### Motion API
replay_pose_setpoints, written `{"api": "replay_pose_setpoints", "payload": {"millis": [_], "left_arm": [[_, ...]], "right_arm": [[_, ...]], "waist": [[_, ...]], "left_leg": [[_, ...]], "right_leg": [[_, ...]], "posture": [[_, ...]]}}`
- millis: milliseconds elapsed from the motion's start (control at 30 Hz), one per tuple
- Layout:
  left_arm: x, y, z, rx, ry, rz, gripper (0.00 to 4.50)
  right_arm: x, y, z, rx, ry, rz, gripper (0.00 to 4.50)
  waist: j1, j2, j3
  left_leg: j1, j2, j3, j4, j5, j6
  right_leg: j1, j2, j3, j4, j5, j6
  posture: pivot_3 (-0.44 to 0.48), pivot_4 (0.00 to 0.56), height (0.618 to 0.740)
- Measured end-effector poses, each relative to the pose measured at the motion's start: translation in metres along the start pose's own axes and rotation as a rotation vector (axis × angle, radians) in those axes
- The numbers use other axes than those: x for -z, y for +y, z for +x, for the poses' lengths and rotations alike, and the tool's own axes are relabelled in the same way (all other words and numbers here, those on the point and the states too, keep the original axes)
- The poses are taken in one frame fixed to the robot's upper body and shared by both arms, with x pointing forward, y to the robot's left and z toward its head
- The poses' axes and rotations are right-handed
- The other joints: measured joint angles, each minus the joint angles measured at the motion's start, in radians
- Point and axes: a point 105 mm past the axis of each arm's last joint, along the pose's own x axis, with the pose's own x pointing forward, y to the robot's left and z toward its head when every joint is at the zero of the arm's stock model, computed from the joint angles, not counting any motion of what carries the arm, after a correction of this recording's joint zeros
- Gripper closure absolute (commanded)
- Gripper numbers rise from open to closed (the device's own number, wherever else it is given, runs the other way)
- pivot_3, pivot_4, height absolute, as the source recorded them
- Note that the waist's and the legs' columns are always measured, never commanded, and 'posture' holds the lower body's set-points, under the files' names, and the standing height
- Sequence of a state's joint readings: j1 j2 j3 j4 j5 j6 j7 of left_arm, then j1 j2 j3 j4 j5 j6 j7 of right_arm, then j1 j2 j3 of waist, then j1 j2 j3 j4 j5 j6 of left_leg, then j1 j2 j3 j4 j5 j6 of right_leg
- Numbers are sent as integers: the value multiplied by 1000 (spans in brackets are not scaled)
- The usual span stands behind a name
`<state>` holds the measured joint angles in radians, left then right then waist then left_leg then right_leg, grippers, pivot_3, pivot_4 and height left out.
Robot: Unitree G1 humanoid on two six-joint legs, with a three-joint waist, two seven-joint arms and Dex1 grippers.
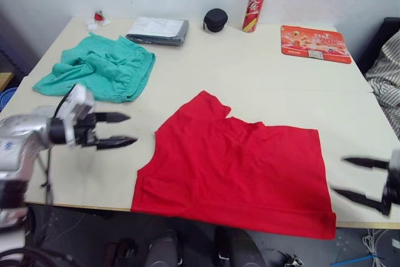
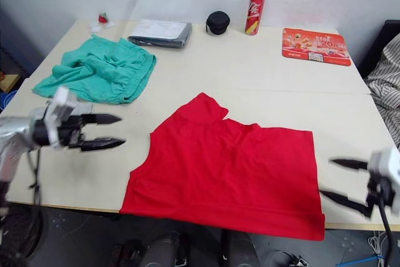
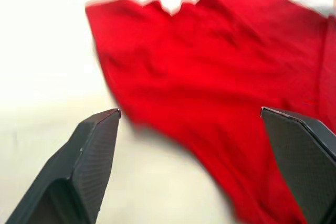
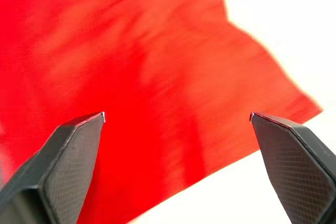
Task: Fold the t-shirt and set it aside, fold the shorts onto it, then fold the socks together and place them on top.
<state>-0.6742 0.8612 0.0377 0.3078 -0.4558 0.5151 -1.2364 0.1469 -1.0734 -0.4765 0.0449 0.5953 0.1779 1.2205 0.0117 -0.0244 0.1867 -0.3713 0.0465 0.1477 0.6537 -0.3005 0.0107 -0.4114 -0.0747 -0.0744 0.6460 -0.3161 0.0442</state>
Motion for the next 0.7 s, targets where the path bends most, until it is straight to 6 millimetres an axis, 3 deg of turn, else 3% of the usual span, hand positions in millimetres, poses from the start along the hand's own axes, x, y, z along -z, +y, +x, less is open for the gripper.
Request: {"api": "replay_pose_setpoints", "payload": {"millis": [133, 200, 333, 500, 700], "left_arm": [[-17, 29, 51, -16, 2, -38, 16], [-16, 40, 72, -40, 39, -65, 16], [-1, 56, 95, -147, 99, -114, 16], [12, 57, 131, -229, 135, -159, 16], [14, 61, 149, -347, 107, -189, 16]], "right_arm": [[-9, -40, 33, 35, -4, 32, 0], [-8, -57, 49, 50, 13, 70, 0], [1, -78, 69, 81, 47, 176, 0], [1, -90, 93, 94, 69, 219, 0], [6, -89, 102, 72, 73, 244, 0]], "waist": [[-6, -1, 1], [-17, -2, 2], [-31, -2, 3], [-40, -3, 3], [-40, -3, 4]], "left_leg": [[-5, 1, 2, 9, 0, 2], [-5, 1, 3, 10, 0, 3], [-7, 1, 4, 10, 0, 3], [-13, 1, 4, 14, 0, 3], [-19, 0, 5, 17, 1, 2]], "right_leg": [[-2, 1, 1, 3, 2, 3], [-3, 1, 2, 2, 2, 5], [-5, 0, 3, 3, 2, 5], [-12, -1, 3, 9, 2, 5], [-19, -2, 3, 14, 2, 5]], "posture": [[0, 150, 740], [0, 150, 740], [0, 150, 740], [0, 150, 740], [0, 150, 740]]}}
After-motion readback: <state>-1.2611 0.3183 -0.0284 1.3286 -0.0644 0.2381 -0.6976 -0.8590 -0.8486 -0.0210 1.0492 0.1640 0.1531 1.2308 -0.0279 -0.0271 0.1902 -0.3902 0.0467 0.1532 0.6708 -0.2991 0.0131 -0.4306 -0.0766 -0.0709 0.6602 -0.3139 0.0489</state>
